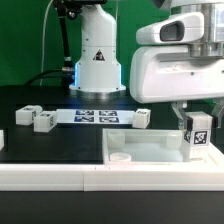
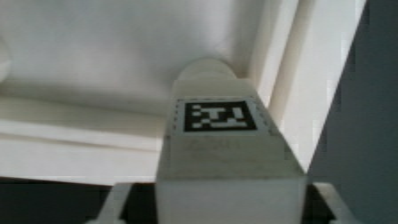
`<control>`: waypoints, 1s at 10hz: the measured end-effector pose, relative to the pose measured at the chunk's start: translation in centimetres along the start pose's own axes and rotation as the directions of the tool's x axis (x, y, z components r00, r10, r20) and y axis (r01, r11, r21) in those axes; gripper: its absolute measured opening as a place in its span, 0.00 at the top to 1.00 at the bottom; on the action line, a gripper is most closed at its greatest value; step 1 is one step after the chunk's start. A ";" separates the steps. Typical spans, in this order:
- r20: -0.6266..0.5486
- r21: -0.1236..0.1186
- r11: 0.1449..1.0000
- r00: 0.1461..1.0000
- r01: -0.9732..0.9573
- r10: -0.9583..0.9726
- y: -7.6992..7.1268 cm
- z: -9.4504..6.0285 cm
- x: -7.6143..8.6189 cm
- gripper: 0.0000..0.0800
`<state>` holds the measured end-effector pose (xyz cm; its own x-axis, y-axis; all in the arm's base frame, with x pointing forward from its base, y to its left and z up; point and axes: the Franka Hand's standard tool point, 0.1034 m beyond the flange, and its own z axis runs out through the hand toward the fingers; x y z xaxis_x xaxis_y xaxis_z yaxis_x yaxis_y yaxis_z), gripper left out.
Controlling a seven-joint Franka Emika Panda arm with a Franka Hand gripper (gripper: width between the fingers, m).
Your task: Assemble one leg
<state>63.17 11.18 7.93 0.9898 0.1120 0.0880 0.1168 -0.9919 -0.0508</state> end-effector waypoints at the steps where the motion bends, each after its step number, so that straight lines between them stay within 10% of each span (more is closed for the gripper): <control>1: 0.000 0.000 1.000 1.000 -0.001 0.001 0.0 0.0 0.0 0.64; 6: 0.007 0.019 0.917 0.918 -0.398 0.398 -0.2 0.1 -0.1 0.64; 10: -0.008 0.030 0.642 0.642 -0.767 0.767 0.3 0.2 -0.3 0.63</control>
Offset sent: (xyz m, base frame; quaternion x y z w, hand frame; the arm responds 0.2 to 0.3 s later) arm -0.0015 -0.0024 -0.0007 0.0124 -0.0098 0.2056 0.9785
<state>62.96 10.85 7.66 0.7240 -0.6893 0.0255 -0.6813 -0.7204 -0.1299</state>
